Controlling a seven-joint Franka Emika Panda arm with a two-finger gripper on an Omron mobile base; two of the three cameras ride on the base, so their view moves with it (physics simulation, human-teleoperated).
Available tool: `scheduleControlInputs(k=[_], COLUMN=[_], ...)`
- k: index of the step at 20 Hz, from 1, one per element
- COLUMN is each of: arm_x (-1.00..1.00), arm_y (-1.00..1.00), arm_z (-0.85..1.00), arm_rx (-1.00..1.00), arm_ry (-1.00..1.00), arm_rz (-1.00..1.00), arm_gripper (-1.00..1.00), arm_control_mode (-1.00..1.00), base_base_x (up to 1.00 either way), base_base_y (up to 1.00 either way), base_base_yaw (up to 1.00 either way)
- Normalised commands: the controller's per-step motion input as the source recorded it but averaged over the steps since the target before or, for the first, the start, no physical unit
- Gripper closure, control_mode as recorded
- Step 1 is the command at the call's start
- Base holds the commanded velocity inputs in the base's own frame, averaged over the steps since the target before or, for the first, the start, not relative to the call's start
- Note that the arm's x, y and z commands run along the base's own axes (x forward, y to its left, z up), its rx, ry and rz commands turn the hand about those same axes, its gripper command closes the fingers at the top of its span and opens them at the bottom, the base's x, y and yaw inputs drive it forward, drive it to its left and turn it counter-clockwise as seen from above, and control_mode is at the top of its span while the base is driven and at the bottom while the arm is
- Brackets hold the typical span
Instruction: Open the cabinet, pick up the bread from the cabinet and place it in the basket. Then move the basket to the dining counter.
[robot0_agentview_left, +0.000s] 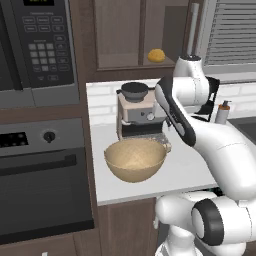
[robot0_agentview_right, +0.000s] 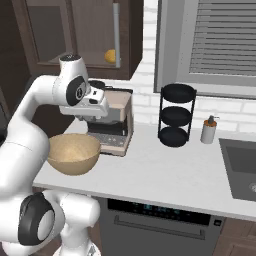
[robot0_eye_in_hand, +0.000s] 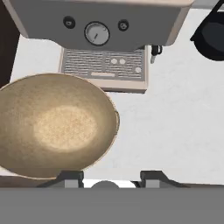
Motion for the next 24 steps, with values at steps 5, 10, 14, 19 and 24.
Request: scheduleControlInputs(k=[5,10,14,19,24], arm_x=[-0.57,-0.56,-0.27,-0.06,0.0], arm_y=[0.0,-0.08,-0.15,-0.15,-0.22], arm_z=[0.0,0.58,0.95,0.99,0.83], arm_rx=[-0.01,0.0,0.0,0.0,0.0], arm_ry=[-0.1,-0.39,-0.38,-0.18,-0.17], arm_rz=[0.0,-0.02,-0.02,0.0,0.0], arm_gripper=[-1.0,-1.0,-1.0,-1.0,-1.0], arm_control_mode=[-1.0,-1.0,-1.0,-1.0,-1.0], base_base_x=[0.0,0.0,0.0,0.0,0.0], base_base_y=[0.0,0.0,0.0,0.0,0.0], base_base_yaw=[0.0,0.0,0.0,0.0,0.0])
